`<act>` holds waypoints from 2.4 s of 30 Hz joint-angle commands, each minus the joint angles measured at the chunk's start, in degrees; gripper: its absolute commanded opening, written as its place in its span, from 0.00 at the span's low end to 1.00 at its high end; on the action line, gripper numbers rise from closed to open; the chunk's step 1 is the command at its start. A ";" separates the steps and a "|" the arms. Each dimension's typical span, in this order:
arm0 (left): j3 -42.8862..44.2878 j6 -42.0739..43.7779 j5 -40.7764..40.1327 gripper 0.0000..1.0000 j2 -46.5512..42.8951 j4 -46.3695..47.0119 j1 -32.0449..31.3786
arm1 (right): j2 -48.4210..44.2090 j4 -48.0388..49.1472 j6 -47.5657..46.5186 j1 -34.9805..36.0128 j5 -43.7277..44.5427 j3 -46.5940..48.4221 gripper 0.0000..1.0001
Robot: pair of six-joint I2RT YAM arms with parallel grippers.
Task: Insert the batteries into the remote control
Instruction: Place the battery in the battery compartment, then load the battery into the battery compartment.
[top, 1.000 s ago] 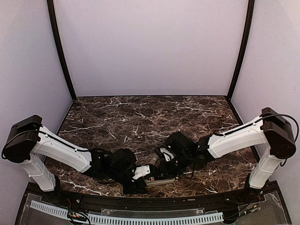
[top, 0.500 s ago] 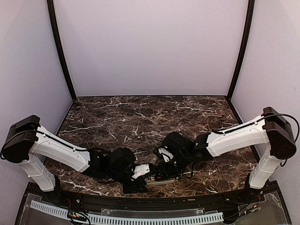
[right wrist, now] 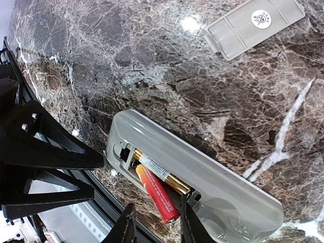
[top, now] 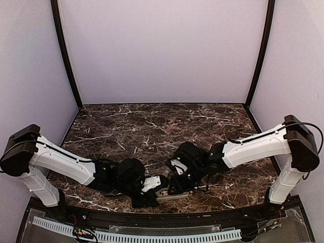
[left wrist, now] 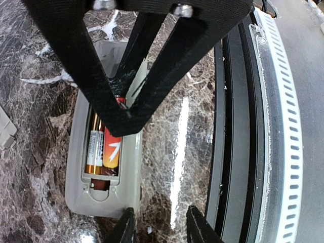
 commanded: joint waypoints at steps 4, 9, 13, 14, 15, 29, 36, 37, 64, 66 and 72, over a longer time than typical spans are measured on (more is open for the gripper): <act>-0.44 0.93 -0.21 0.34 -1.88 -1.54 -0.07 | 2.09 -4.37 -2.67 -0.20 2.65 4.84 0.29; -0.61 1.14 -0.31 0.36 -2.54 -1.87 -0.07 | 2.30 -6.96 -3.69 -0.14 3.71 5.78 0.29; -0.77 1.74 -1.12 0.41 -3.11 -1.98 -0.07 | 1.75 -7.75 -3.69 -0.17 3.79 5.81 0.30; -0.78 1.95 -1.32 0.45 -3.17 -2.03 -0.07 | 1.63 -8.21 -3.70 -0.27 4.01 6.00 0.30; -0.75 2.15 -2.12 0.48 -3.21 -2.29 -0.07 | 1.49 -8.87 -3.70 -0.29 4.35 6.23 0.30; 0.89 7.30 -11.52 0.77 2.63 -0.90 0.79 | -1.02 -5.21 5.23 -2.10 0.85 1.70 0.09; 0.92 6.49 -9.41 0.64 4.44 1.84 0.81 | 0.27 -3.95 5.08 -2.07 -0.49 1.67 0.08; 0.86 6.35 -9.16 0.62 4.48 2.33 0.81 | 0.30 -3.65 5.20 -2.09 -0.56 1.41 0.08; 1.84 5.06 -2.77 0.32 7.14 3.91 0.81 | 2.85 0.49 7.36 -1.47 -2.83 -1.62 0.01; 1.91 4.93 -2.83 0.32 7.19 4.05 0.81 | 3.82 0.66 7.42 -1.14 -2.57 -1.31 0.00; 1.50 4.54 -3.80 0.32 6.75 3.71 0.81 | 6.30 -5.06 7.29 -0.57 1.28 -1.37 0.00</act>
